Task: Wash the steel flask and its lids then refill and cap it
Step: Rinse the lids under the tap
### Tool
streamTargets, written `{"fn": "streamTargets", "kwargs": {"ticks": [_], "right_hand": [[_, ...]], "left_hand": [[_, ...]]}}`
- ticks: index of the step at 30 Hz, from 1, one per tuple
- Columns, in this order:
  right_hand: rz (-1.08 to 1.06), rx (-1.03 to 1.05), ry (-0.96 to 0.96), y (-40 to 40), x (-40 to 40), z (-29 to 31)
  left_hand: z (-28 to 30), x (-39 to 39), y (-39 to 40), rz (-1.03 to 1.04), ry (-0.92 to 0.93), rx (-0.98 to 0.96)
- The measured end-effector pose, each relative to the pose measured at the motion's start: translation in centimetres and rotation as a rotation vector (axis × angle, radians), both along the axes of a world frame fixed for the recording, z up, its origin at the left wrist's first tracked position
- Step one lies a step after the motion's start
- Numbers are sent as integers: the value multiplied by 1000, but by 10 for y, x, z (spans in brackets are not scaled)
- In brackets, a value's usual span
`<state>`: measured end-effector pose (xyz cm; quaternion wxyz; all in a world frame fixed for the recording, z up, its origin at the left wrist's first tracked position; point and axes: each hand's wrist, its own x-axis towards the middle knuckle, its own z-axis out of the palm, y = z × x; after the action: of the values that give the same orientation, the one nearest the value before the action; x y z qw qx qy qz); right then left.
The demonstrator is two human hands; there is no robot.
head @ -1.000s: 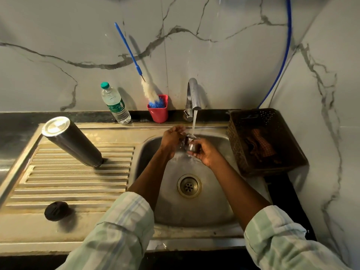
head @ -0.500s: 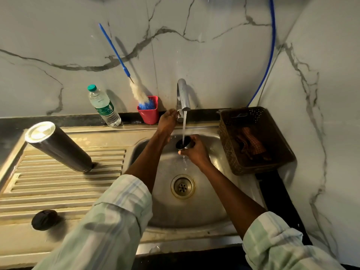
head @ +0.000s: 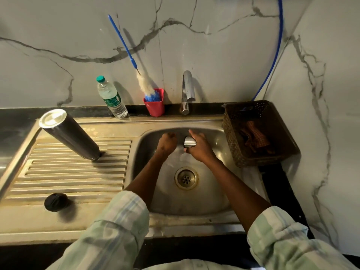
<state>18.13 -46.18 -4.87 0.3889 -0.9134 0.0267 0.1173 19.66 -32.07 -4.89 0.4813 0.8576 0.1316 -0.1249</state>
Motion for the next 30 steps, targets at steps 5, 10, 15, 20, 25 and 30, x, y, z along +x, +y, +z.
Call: {"fn": "streamTargets", "kwargs": {"ticks": [5,10,15,20,25,30], "right_hand": [[-6,-121,-53,-5,-17,5],[111,-308,-185,-12,-36,14],[190,-350,-225,-19,-49,54],[318,-394,-306,-33,-55,119],[197,-221,-453,-41,-67,119],[206,-386,-194,-28,-106,35]], "left_hand": [[-8,-42,1,-59,66,162],[-3,-69,-3,-50,42,229],[11,-87,-7,-39,2,269],[25,-102,-10,-21,-50,291],[25,-116,-19,-13,-136,341],[19,-138,-24,-52,-158,375]]}}
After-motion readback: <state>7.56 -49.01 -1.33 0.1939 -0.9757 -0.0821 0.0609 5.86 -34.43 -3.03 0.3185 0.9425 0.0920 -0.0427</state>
